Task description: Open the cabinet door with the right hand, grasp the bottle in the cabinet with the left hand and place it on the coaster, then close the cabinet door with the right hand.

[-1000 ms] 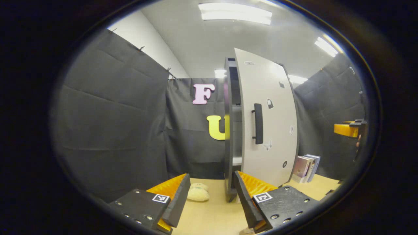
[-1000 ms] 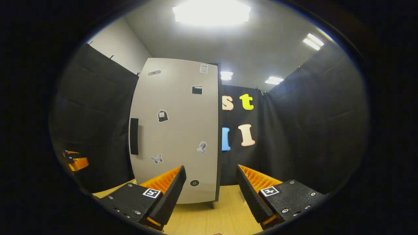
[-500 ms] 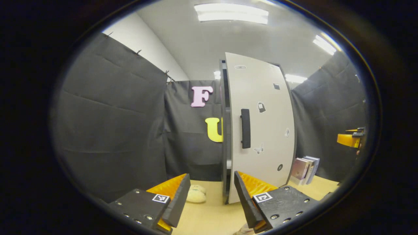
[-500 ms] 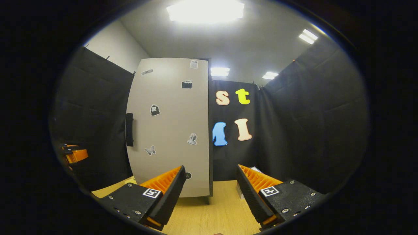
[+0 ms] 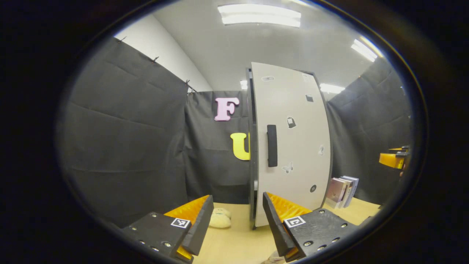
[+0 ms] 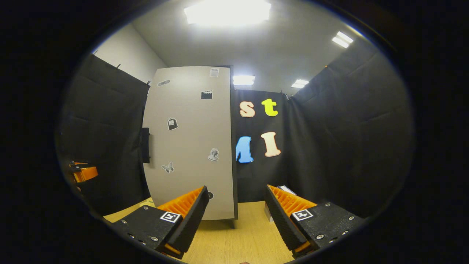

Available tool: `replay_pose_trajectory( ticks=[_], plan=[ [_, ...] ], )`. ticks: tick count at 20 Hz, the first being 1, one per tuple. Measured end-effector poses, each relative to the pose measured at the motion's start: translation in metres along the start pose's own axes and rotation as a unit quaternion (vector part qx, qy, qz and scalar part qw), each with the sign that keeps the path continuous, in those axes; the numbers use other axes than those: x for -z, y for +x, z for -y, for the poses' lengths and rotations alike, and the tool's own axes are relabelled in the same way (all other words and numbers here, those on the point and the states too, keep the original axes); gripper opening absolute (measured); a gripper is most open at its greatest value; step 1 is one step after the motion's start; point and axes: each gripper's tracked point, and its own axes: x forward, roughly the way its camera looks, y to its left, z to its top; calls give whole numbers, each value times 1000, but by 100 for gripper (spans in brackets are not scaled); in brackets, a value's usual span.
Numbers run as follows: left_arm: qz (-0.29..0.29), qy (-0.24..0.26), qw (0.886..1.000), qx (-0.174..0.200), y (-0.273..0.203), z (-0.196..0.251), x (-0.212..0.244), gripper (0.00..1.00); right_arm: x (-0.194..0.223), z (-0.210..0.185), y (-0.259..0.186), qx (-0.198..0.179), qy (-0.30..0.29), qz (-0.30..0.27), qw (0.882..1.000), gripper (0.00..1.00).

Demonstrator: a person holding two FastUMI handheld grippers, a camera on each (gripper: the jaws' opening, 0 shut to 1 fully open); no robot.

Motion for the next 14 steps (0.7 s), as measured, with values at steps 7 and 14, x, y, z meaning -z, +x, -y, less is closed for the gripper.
replay_pose_trajectory(
  ticks=[7,14],
  plan=[
    [-3,-5,1000,-4,5,0,4,77,1,-2,1,2,0,-2,1000,94],
    [-1,-6,1000,-6,10,-5,3,77,1,-5,2,3,0,-1,1000,94]
  ],
)
